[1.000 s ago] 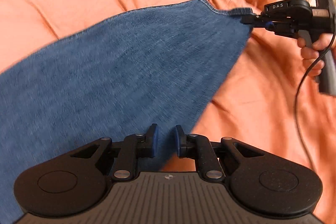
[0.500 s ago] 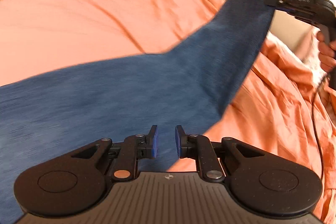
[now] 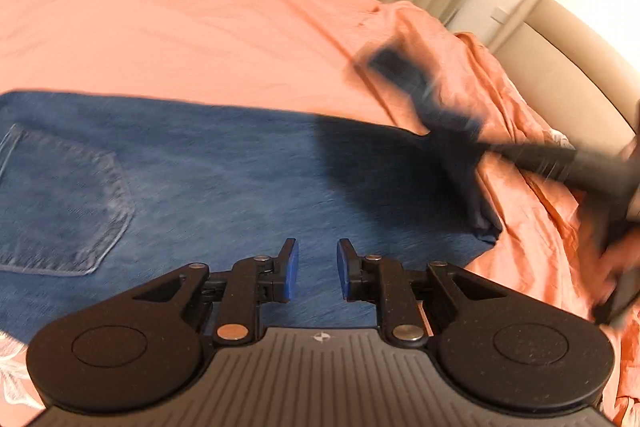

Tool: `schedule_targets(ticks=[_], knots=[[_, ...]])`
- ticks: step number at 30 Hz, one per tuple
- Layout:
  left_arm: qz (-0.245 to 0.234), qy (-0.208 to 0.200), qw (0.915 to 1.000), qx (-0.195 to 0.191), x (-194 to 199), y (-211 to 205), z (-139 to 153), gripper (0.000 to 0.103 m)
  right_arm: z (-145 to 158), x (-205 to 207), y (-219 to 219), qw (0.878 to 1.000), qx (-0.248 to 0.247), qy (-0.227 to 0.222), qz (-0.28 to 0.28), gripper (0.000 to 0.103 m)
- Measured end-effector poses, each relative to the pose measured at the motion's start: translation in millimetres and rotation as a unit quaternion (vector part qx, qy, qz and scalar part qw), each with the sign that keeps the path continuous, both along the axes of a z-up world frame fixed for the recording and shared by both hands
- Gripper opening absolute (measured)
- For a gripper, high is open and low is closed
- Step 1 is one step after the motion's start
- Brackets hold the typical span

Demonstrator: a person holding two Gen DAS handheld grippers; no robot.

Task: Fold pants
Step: 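Lay the hem down over the jeans and open the right gripper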

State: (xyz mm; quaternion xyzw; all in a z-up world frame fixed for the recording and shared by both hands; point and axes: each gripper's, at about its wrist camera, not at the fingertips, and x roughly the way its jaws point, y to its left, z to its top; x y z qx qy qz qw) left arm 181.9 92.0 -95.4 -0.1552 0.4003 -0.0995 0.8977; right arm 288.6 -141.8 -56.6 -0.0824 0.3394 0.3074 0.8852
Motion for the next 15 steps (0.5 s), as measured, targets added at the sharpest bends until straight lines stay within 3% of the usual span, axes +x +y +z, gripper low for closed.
schedule_targets(ticks=[4, 6, 9, 12, 15], knots=[[0.009, 0.003, 0.9998, -0.017, -3, 10, -6, 0.023, -66, -18, 33, 0.996, -0.064, 0.061, 0.022, 0.002], [0.009, 0.005, 0.9996, -0.028, -1, 12, -10, 0.029, -82, -21, 34, 0.995, -0.074, 0.067, 0.019, 0.003], [0.006, 0.013, 0.9987, -0.050, 8, 12, -17, 0.036, -82, -16, 35, 0.994, -0.073, 0.074, 0.017, 0.011], [0.004, 0.022, 0.9973, -0.070, 17, 15, -24, 0.036, -77, -12, 34, 0.993, -0.059, 0.094, 0.028, 0.031], [0.003, 0.025, 0.9958, -0.088, 18, 19, -29, 0.040, -70, -15, 32, 0.992, -0.054, 0.101, 0.044, 0.034]])
